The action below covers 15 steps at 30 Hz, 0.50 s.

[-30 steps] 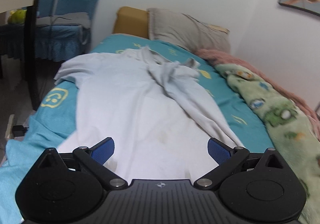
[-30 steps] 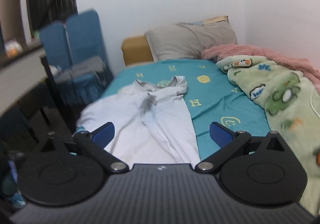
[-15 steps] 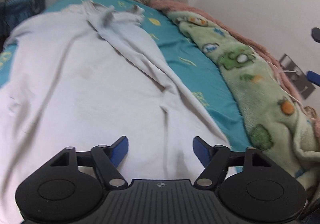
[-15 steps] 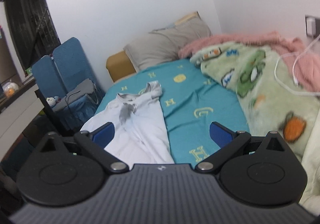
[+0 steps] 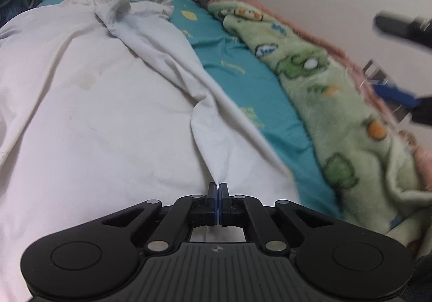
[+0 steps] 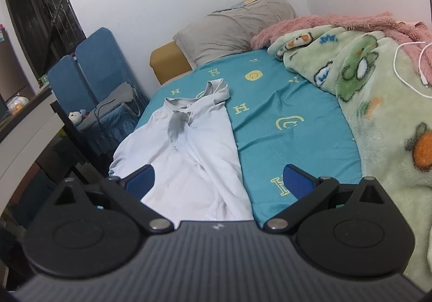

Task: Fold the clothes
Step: 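Grasp the T-shirt hem with the left gripper and pull it straight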

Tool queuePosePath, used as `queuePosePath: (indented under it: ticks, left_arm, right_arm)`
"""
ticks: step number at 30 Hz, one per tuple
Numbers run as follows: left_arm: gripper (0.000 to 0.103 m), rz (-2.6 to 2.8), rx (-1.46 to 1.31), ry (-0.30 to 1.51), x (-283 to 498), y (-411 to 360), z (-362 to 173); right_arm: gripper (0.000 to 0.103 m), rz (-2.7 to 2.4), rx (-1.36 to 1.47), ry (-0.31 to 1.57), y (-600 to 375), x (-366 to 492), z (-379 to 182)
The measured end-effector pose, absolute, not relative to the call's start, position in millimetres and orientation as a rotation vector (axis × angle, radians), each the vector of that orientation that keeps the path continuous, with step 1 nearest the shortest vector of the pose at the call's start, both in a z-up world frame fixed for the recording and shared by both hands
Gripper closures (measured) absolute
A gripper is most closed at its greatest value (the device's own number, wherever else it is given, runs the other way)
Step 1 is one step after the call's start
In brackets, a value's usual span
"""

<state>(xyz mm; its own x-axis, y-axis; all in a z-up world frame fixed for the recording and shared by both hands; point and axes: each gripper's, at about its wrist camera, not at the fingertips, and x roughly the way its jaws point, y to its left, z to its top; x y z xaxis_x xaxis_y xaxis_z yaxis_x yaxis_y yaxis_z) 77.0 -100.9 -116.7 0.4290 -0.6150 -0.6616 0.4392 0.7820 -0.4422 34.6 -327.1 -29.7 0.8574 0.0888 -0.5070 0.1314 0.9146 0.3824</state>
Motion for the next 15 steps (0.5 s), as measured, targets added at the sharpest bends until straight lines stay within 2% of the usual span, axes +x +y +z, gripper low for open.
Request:
queuePosePath:
  ticks: [7,10,15]
  left_arm:
    - [0.103,-0.608,-0.49,0.962,47.3,-44.8,-81.8]
    - [0.103,-0.512,-0.455,1.014,44.1,-34.6,-89.1]
    - [0.102,-0.407,-0.324,1.075,51.9,-40.6,-105.9]
  right_arm:
    - [0.0,-0.067,0.351,0.53,-321.9,31.4,-24.1]
    - [0.0,-0.072,0.305,0.489,-318.3,26.6,-16.3]
    - [0.0,-0.047,0.329,0.526,-320.4,28.7,-20.7]
